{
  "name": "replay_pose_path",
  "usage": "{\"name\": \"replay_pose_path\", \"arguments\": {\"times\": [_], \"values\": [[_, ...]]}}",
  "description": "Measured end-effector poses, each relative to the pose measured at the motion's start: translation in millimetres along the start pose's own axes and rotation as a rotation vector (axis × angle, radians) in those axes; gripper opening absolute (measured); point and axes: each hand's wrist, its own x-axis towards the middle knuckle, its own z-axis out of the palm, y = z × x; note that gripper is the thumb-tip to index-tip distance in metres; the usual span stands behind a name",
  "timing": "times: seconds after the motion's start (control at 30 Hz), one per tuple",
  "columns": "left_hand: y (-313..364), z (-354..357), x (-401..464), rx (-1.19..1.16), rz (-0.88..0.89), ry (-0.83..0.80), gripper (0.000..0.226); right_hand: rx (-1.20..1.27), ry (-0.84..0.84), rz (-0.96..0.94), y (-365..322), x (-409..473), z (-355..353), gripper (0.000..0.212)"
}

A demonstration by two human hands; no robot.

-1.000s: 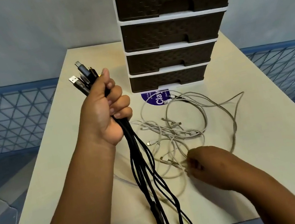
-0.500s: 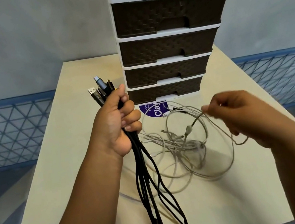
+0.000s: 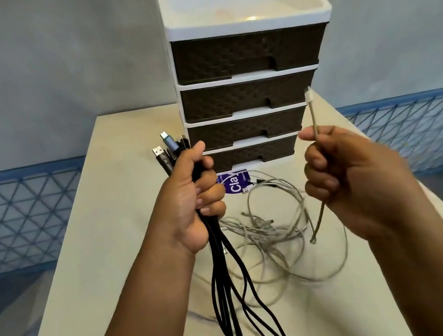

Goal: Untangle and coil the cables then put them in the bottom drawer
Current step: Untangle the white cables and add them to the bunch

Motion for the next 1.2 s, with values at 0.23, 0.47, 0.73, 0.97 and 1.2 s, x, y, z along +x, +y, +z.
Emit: {"name": "replay_pose_path", "arguments": {"times": [0.23,0.47,0.73,0.97,1.2], "values": [[-19,20,-9,0.091,0.120,0.043,0.042,-0.449,-0.158,-0.213,37,-29,44,0.012],[-28,27,-17,0.172,0.191,0.056,0.057,-0.565,-0.081,-0.222,46,-34,50,0.012],[-28,28,-15,0.099,0.189,0.108,0.040,-0.641,-0.136,-0.350,69,-39,42,0.008],[0,1,-7,-0.048,0.280,0.118,0.042,-1.050,-0.269,-0.326,132,-68,-39,0.010],[4,-8,-9,-0.189,0.230,0.001,0.043,-1.422,-0.311,-0.451,131,-54,-97,0.015]]}}
